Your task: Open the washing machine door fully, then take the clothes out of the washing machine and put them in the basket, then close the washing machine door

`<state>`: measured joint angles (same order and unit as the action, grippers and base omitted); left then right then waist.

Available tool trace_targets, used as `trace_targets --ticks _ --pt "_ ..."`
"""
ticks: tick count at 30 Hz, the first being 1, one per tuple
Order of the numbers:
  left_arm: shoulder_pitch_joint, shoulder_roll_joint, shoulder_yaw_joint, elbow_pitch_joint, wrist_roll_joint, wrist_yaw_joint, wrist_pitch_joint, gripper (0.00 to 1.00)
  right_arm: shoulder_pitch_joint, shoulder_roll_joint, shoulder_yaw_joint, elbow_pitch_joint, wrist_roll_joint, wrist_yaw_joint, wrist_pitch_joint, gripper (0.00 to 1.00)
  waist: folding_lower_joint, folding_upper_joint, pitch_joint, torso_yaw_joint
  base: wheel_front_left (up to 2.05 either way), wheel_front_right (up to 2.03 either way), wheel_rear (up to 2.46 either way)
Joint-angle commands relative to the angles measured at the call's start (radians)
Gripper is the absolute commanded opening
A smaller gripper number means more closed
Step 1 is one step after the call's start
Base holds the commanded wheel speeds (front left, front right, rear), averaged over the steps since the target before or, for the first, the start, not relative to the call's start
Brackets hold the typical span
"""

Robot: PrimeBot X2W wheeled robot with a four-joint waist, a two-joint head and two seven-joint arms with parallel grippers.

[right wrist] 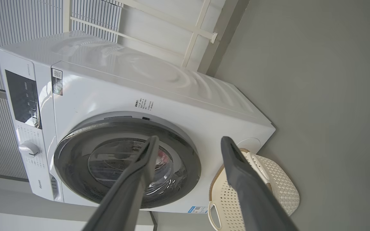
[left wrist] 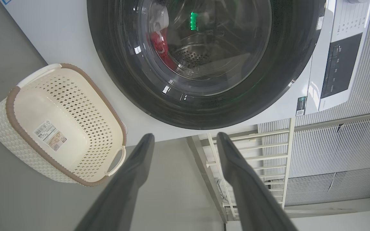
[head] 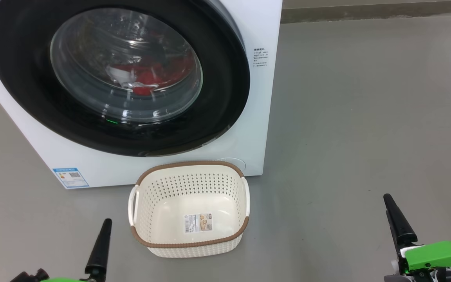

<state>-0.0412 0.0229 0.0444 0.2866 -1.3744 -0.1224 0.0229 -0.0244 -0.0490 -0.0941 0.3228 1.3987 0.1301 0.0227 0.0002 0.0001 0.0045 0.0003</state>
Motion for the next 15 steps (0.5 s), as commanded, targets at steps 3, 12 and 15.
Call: trace_targets --ticks 3,12,15 --pt "-0.043 0.015 0.007 -0.039 0.069 -0.001 -0.017 1.00 -0.050 -0.018 0.003 -0.033 -0.063 0.000 -0.016 1.00 -0.0001 -0.0001 0.000 0.001 0.00 0.00 0.00" --pt "-0.043 0.018 -0.015 -0.056 0.260 0.019 -0.044 1.00 -0.048 -0.020 0.012 -0.047 -0.249 0.000 -0.042 1.00 -0.0001 -0.0001 -0.005 0.002 0.00 0.00 0.00" --pt "-0.041 0.021 -0.025 -0.060 0.317 0.025 -0.052 1.00 -0.046 -0.021 0.018 -0.050 -0.313 0.000 -0.051 1.00 -0.0002 -0.0001 -0.006 0.002 0.00 0.00 0.00"
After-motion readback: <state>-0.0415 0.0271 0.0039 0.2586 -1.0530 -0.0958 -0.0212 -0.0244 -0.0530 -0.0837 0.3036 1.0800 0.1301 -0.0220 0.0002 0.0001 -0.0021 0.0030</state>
